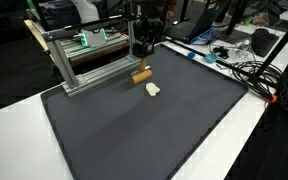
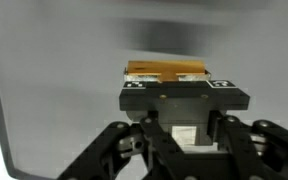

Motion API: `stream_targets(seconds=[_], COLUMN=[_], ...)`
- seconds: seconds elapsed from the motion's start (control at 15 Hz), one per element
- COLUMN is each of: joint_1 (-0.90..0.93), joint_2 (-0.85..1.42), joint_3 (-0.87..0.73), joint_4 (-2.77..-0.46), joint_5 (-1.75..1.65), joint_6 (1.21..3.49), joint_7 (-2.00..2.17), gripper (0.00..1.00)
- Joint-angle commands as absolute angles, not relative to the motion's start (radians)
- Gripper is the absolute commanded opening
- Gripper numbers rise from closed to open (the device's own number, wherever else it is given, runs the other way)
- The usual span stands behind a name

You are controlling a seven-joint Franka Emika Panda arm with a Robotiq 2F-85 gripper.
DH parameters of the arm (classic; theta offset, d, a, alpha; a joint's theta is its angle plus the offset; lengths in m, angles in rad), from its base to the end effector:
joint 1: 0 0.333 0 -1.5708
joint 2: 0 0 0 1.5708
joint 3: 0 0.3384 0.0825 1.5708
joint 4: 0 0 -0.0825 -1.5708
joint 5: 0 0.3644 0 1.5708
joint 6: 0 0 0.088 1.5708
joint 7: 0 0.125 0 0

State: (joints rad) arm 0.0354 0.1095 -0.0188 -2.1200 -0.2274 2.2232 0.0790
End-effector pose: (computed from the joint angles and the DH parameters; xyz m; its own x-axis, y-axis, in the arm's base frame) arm 0.5457 -0.0011 0.3780 0.9971 0.0762 -0.0046 0.0758 -0.9805 0.1812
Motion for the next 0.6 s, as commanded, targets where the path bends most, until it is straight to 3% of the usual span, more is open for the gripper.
stream_targets(seconds=[0.0,0.53], joint_1=[0.034,0.041], joint_2=[0.022,0.185], joint_3=[0.007,0.047], joint_4=[-2.114,-1.838], joint_5=[-0.224,-0.254], joint_6=[2.173,1.945], joint_7=[-0.112,-0.489], gripper=[0.22,0.22])
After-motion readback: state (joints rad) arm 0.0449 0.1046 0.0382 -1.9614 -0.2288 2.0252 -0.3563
